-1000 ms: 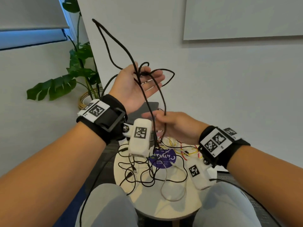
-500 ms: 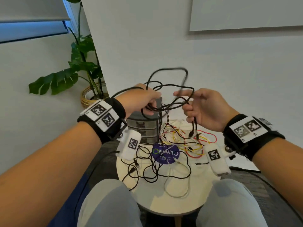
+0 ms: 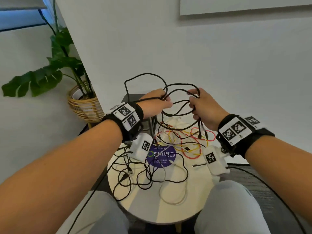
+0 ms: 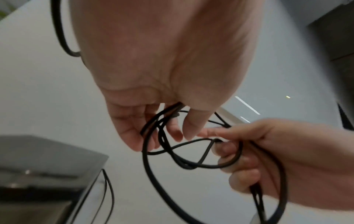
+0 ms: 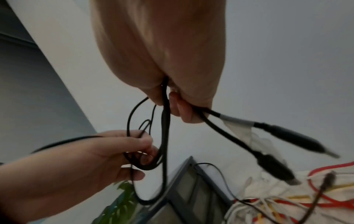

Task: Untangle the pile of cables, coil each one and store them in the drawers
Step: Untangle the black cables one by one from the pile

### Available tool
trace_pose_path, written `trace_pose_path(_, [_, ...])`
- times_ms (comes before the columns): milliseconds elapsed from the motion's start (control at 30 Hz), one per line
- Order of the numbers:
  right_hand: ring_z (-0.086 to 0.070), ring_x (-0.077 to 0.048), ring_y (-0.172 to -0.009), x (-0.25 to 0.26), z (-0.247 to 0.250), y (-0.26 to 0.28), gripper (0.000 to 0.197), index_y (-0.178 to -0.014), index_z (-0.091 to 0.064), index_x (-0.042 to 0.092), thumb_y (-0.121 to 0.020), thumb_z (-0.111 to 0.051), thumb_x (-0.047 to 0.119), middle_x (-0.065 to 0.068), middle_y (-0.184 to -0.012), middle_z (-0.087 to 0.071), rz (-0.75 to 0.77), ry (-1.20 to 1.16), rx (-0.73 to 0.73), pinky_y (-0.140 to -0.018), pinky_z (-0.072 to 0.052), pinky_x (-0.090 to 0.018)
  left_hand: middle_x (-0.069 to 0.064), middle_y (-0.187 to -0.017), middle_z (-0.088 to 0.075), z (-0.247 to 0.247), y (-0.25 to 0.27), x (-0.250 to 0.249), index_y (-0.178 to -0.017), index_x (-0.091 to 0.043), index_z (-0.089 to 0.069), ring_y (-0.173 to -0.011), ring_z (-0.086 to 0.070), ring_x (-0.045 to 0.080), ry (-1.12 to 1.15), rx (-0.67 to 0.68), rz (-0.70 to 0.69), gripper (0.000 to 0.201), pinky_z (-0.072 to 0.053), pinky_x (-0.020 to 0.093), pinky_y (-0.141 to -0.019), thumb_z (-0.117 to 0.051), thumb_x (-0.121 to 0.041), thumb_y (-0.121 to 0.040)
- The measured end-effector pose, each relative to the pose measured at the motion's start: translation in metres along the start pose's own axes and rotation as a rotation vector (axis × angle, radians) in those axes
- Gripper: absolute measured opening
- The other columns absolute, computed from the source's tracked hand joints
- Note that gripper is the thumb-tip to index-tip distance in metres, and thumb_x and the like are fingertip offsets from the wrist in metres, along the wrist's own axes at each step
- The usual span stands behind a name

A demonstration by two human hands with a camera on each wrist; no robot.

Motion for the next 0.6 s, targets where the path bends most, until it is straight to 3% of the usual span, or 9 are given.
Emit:
trace_pose_path(100, [-0.036,-0.012,-0.052,-0.04,0.007,-0.02,0.024,-0.122,-0.049,0.018,-0.103,-0.036,0.012,-0.003,-0.076,-0.046,-0.136,-0.111,-0.104,-0.044,-0.032,-0.025,0.001,-0.128,-0.06,-0.013,-0.016,0.008,-0.137,-0.023,-0.054,-0.118,-0.058,0.021,0.209,0.026,0.092,0.049,-0.049,0.04,-0.103,-0.068,-0.043,-0.094])
trace_pose_path(200, [-0.043,-0.016,-0.053,-0.082,0.012,-0.035,0.02,-0.118,-0.041,0.017,-0.102,-0.037,0.005,-0.005,-0.078,-0.046,-0.246,-0.1,-0.176,-0.047,-0.038,-0.03,0.002,-0.119,-0.055,-0.033,-0.02,0.011,-0.123,-0.019,-0.056,-0.107,-0.054,0.023,0.223,0.193,0.139,0.038,-0.048,0.041,-0.1,-0.066,-0.044,-0.097])
trace_pose_path(300, [-0.051,-0.024,-0.061,-0.115,0.008,-0.043,0.028,-0.118,-0.037,0.023,-0.099,-0.042,0.004,-0.008,-0.081,-0.048,-0.314,0.008,-0.157,-0.058,-0.051,-0.042,0.008,-0.132,-0.057,-0.046,-0.004,0.014,-0.138,-0.006,-0.053,-0.121,-0.055,0.026,-0.047,0.464,0.157,0.054,-0.044,0.038,-0.105,-0.053,-0.047,-0.103])
trace_pose_path(367, [-0.053,-0.025,-0.066,-0.13,0.004,-0.044,0.038,-0.131,-0.037,0.021,-0.098,-0.044,0.002,-0.013,-0.091,-0.052,-0.384,0.028,-0.154,-0.056,-0.051,-0.039,0.015,-0.133,-0.064,-0.046,0.003,0.017,-0.134,0.0,-0.058,-0.12,-0.063,0.029,-0.12,0.557,0.114,0.047,-0.05,0.041,-0.105,-0.048,-0.036,-0.108])
trace_pose_path(400, [-0.054,-0.026,-0.07,-0.135,0.002,-0.045,0.043,-0.137,-0.033,0.018,-0.099,-0.044,0.002,-0.017,-0.099,-0.055,-0.417,0.048,-0.175,-0.052,-0.048,-0.034,0.016,-0.123,-0.07,-0.042,0.005,0.018,-0.126,0.001,-0.063,-0.11,-0.07,0.027,-0.065,0.55,0.072,0.037,-0.057,0.039,-0.097,-0.05,-0.028,-0.108])
trace_pose_path(433, [-0.055,-0.028,-0.075,-0.139,0.0,-0.045,0.046,-0.14,-0.029,0.016,-0.099,-0.045,0.004,-0.021,-0.106,-0.056,-0.43,0.099,-0.196,-0.05,-0.048,-0.032,0.013,-0.109,-0.075,-0.035,0.006,0.021,-0.117,-0.001,-0.069,-0.097,-0.074,0.024,0.042,0.471,0.056,0.029,-0.061,0.033,-0.086,-0.052,-0.023,-0.106])
trace_pose_path(500, [-0.057,-0.031,-0.084,-0.14,-0.007,-0.047,0.053,-0.145,-0.023,0.012,-0.098,-0.047,0.006,-0.023,-0.106,-0.057,-0.39,0.256,-0.167,-0.061,-0.051,-0.038,0.005,-0.091,-0.075,-0.02,0.005,0.029,-0.104,-0.008,-0.073,-0.082,-0.073,0.019,0.123,0.192,0.04,0.022,-0.057,0.02,-0.067,-0.057,-0.022,-0.102])
trace_pose_path(533, [-0.057,-0.032,-0.088,-0.139,-0.011,-0.047,0.054,-0.146,-0.023,0.009,-0.098,-0.047,0.007,-0.022,-0.105,-0.057,-0.369,0.337,-0.129,-0.069,-0.05,-0.04,-0.001,-0.092,-0.072,-0.014,0.004,0.035,-0.104,-0.013,-0.074,-0.084,-0.069,0.015,0.053,0.051,0.0,0.021,-0.053,0.018,-0.068,-0.057,-0.024,-0.102])
trace_pose_path(600, [-0.058,-0.035,-0.104,-0.135,-0.019,-0.045,0.052,-0.145,-0.025,0.003,-0.098,-0.048,0.007,-0.023,-0.114,-0.056,-0.363,0.505,-0.083,-0.085,-0.048,-0.04,-0.003,-0.113,-0.063,-0.006,0.002,0.048,-0.115,-0.023,-0.07,-0.108,-0.059,0.015,-0.174,-0.133,-0.092,0.021,-0.048,0.026,-0.087,-0.056,-0.028,-0.1])
Point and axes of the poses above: each hand's wrist, its own y-axis away from the middle knuckle, its own z-axis out of the back of the hand, x = y × z, the point moved 3 cm from there along -y, towards the middle knuckle
